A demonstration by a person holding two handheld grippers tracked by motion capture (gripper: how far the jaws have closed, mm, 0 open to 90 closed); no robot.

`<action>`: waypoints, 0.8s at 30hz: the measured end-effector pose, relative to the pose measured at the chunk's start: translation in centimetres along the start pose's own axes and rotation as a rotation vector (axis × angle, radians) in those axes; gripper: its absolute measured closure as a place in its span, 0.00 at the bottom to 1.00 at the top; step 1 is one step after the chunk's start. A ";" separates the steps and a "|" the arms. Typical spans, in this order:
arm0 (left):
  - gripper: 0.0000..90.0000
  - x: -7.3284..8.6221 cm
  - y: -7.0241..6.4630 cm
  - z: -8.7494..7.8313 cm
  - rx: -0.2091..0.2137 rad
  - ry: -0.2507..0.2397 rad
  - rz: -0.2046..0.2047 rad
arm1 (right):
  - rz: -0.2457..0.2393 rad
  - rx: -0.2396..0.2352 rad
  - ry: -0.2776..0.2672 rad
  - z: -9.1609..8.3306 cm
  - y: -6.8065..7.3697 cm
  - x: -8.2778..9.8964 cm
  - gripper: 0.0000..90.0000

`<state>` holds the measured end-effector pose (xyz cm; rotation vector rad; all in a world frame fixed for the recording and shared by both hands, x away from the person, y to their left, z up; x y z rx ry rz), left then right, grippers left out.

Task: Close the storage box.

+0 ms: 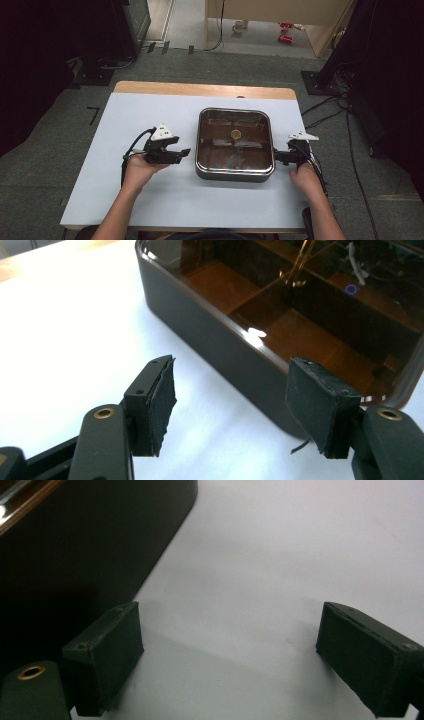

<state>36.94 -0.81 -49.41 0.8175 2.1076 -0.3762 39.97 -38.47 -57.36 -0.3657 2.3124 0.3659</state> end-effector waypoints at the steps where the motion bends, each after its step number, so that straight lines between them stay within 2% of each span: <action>1: 0.40 0.4 0.1 -0.1 -0.011 0.010 -0.004 | -0.001 0.000 0.000 0.0 0.0 0.0 0.12; 4: 0.40 1.5 0.6 -0.2 -0.044 0.034 -0.024 | -0.001 0.000 0.000 0.0 0.0 0.0 0.12; 8: 0.36 2.7 1.0 -0.6 -0.077 0.022 -0.027 | -0.001 0.000 0.000 0.0 0.0 0.0 0.12; 16: 0.32 4.9 0.9 -0.6 -0.090 0.023 -0.044 | 0.000 0.000 0.000 0.0 0.0 0.0 0.12; 17: 0.32 5.5 1.1 -0.4 -0.106 0.021 -0.050 | 0.000 0.000 0.000 0.0 0.0 0.0 0.12; 20: 0.32 6.0 1.0 -0.2 -0.102 0.028 -0.068 | 0.000 0.000 0.000 0.0 0.0 0.0 0.12; 24: 0.29 6.9 0.6 0.4 -0.090 0.061 -0.050 | 0.000 0.000 0.000 0.0 0.0 0.0 0.12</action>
Point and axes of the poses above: each handheld gripper's, and its own axes: z roughly forward along the jaws, x roughly out of its underside, y roughly to its left, the point moved 10 cm from there along z, roughly forward along the jaws, and after that the axes turned 10 degrees about -x, right-handed, at the moved point
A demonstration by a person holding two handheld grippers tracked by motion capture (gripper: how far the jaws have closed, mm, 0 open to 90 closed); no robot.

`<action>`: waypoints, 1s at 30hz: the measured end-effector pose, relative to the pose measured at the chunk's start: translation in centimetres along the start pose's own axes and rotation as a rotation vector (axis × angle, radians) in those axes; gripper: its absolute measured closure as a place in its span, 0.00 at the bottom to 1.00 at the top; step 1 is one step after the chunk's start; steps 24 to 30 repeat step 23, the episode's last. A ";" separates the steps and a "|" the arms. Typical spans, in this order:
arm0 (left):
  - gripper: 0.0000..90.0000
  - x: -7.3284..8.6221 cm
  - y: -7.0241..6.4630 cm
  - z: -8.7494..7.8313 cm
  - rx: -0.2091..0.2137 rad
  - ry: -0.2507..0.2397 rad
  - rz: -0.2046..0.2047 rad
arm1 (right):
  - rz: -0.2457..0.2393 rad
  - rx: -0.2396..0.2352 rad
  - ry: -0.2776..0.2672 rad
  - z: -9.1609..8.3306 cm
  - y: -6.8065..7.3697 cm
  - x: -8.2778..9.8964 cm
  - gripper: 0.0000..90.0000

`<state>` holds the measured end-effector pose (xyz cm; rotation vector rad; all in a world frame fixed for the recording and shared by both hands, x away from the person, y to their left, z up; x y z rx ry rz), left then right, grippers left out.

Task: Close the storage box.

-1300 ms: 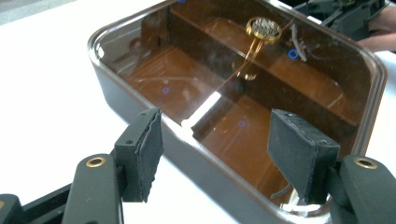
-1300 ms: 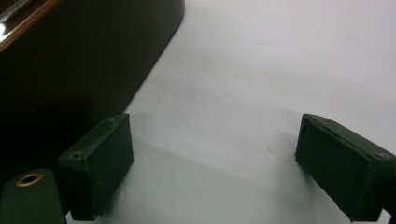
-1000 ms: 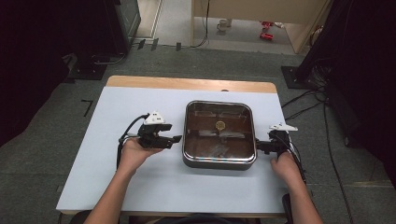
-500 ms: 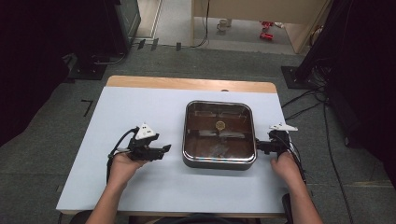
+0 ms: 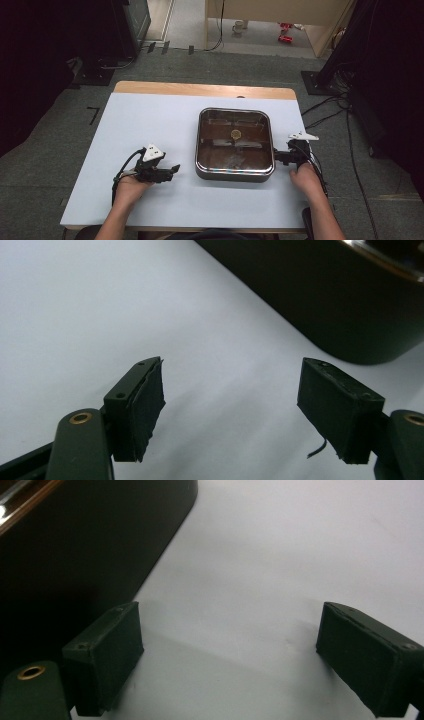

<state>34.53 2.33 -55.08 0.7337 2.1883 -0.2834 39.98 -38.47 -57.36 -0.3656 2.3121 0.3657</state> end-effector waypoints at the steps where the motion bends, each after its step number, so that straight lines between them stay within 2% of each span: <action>1: 0.29 0.2 -0.1 0.2 0.003 0.013 0.010 | -0.001 0.000 0.000 0.0 0.0 0.0 0.12; 4: 0.26 0.8 -0.5 0.7 0.002 0.051 0.028 | 0.000 0.000 0.000 0.0 0.0 0.0 0.12; 9: 0.22 1.1 -1.1 1.0 -0.016 0.041 0.078 | 0.000 0.000 0.000 0.0 0.0 0.0 0.12; 10: 0.21 1.1 -1.2 1.0 -0.024 0.026 0.067 | 0.000 0.000 0.000 0.0 0.0 0.0 0.12; 12: 0.20 1.2 -1.4 1.1 -0.039 0.017 0.076 | 0.000 0.000 0.000 0.0 0.0 0.0 0.12; 30: 0.19 1.2 -1.3 1.1 -0.039 0.017 0.072 | -0.001 0.000 -0.001 0.0 0.0 0.0 0.12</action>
Point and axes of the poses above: each handheld gripper's, and its own axes: z roughly forward along the jaws, x roughly out of its underside, y roughly to its left, the point moved 10 cm from there along z, roughly forward along the jaws, and after that the axes turned 10 degrees about -x, right-handed, at the moved point
